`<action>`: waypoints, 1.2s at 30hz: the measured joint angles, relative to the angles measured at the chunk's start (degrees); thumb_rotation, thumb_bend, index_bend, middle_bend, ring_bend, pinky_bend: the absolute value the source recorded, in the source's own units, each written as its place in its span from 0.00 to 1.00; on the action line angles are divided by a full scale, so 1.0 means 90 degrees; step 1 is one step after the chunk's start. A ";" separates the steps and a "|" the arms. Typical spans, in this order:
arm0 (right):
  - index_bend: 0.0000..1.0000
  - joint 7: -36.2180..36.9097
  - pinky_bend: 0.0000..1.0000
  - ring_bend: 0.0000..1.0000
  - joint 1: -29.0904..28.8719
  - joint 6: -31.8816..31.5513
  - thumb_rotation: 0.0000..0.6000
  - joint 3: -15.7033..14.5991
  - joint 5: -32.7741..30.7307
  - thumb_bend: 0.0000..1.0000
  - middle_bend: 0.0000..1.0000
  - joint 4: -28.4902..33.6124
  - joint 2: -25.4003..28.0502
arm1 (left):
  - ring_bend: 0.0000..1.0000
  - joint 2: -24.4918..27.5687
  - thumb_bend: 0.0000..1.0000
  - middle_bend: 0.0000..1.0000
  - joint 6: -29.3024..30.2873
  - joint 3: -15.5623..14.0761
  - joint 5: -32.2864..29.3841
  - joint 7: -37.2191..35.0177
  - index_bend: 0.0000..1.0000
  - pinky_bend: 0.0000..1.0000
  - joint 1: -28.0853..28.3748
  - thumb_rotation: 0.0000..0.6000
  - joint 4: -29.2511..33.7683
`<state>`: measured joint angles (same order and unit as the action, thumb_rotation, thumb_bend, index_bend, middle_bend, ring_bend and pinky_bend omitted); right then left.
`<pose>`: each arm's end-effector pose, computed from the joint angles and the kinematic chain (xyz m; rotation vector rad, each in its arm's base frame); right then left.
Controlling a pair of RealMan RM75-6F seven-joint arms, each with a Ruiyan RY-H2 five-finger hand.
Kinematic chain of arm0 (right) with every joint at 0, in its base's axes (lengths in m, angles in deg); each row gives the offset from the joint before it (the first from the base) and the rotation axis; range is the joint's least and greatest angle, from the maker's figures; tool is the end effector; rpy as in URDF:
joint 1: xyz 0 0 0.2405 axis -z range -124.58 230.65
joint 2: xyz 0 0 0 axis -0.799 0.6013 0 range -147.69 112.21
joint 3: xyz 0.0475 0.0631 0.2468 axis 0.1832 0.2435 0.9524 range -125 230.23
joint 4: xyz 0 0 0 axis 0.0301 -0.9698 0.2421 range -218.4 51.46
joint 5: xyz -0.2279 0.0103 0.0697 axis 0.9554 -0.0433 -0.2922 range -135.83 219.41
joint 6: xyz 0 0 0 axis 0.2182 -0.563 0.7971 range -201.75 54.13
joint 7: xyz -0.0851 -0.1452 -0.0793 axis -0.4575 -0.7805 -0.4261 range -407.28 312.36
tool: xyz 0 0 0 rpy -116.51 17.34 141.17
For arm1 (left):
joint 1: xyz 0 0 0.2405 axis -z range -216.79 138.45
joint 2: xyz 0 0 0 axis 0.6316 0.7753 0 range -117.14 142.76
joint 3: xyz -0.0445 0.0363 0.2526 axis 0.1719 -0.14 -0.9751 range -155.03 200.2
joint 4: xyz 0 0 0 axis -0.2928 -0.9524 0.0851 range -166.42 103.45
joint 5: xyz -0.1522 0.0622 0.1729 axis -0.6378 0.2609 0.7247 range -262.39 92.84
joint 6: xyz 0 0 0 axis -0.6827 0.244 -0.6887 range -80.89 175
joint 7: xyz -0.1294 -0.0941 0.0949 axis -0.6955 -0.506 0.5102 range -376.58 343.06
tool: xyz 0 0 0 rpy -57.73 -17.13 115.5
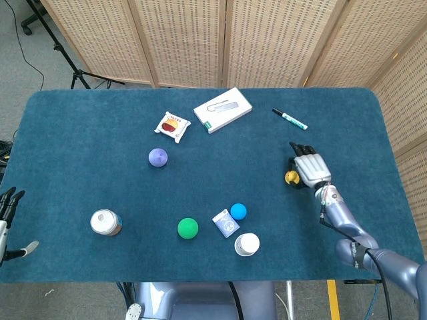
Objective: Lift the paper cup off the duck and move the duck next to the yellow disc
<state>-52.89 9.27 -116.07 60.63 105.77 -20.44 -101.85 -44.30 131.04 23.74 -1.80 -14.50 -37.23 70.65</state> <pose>-0.2586 -0.4618 -0.0005 1.7650 -0.9648 0.6550 -0.3215 0.1997 0.1510 -1.3409 -0.9989 -0.8184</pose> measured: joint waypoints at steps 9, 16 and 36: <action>0.57 0.0144 0.06 0.00 0.0042 0.0032 1.00 -0.0005 0.0150 0.34 0.00 -0.0194 -0.0084 | 0.00 0.0006 0.00 0.00 -0.0020 -0.0013 0.0007 0.0008 0.00 0.00 0.0012 1.00 0.0001; 0.52 0.0166 0.06 0.00 0.0064 0.0047 1.00 0.0022 0.0181 0.31 0.00 -0.0205 -0.0114 | 0.00 0.0015 0.00 0.00 -0.0011 -0.0019 0.0008 -0.0027 0.00 0.00 0.0005 1.00 -0.0011; 0.39 -0.0075 0.06 0.00 0.0107 0.0004 1.00 0.0099 0.0080 0.31 0.00 0.0085 0.0031 | 0.00 0.0027 0.00 0.00 0.0011 -0.0034 0.0033 -0.0036 0.00 0.00 -0.0001 1.00 -0.0008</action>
<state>-53.57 10.23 -116.03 61.52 106.49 -19.68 -101.58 -44.06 131.14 23.44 -1.51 -14.82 -37.23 70.58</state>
